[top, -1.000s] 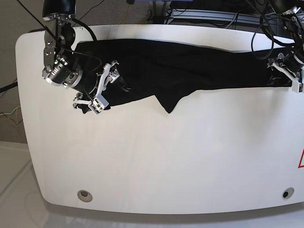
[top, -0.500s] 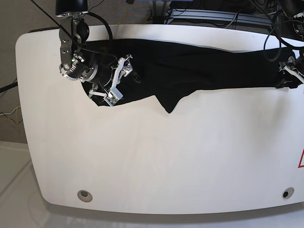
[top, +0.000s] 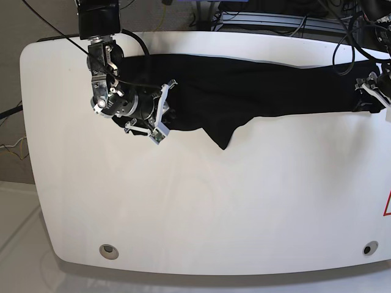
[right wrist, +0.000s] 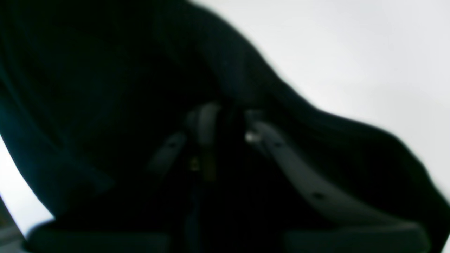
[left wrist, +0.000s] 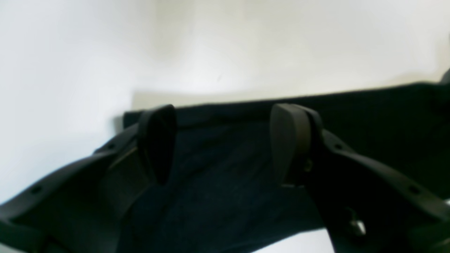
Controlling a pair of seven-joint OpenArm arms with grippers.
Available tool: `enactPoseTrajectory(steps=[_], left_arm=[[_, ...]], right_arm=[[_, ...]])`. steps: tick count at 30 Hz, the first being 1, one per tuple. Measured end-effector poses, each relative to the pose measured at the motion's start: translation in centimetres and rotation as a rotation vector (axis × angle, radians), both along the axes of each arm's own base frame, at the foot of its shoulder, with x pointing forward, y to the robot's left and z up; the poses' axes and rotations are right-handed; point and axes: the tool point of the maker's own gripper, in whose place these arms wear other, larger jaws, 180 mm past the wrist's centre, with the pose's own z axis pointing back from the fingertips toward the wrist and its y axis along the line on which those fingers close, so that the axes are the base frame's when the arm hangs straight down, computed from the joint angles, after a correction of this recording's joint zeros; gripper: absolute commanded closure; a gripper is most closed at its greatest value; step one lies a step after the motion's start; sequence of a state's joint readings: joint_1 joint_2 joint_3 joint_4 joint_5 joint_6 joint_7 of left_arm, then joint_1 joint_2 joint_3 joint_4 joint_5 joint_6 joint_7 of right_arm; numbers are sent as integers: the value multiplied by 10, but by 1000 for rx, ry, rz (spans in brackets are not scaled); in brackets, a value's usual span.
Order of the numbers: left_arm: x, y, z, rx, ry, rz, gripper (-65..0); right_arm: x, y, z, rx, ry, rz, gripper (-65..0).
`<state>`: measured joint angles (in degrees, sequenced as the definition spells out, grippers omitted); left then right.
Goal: Fold the T-shirt properly
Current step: 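Adjust the shirt end with the right gripper, tucking it toward the left gripper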
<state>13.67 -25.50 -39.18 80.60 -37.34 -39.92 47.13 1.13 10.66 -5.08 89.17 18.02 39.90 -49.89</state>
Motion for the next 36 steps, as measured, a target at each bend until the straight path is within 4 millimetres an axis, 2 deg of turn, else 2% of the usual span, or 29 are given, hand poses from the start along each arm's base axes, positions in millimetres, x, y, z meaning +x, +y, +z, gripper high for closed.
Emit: enactPoseTrajectory(steps=[6,12,15,20,24,27,31,36], left_arm=[[0,2,-2,-6,-9,30,-389],[3,-1,-3,-19,-18,31,-386],[4,-2,-4,-28,-21,36,-383],[6,-4,-4,-41,-37,36,-381],[5,-2,-3,-37,-35,35,-380],[0,0,-4,-31,-33,34,-376],[-8,2,-7,-26,-16,38,-373],[-15,0,-10,-36,-6,40,-376]], right_arm=[[6,2,-2,1,5,5,0],[9,-5,4,-8,-16,1,0],[8,-14,6,-23,-22,-12,0],[2,-43,26,-46,-67,-83,0],[-5,-50,32,-66,-76,-104,0],[-14,-46,37,-64,-89,-95,0],[-35,-26,45,-36,-101,-54,0],[-46,-19,50,-32,-109,-29,0]])
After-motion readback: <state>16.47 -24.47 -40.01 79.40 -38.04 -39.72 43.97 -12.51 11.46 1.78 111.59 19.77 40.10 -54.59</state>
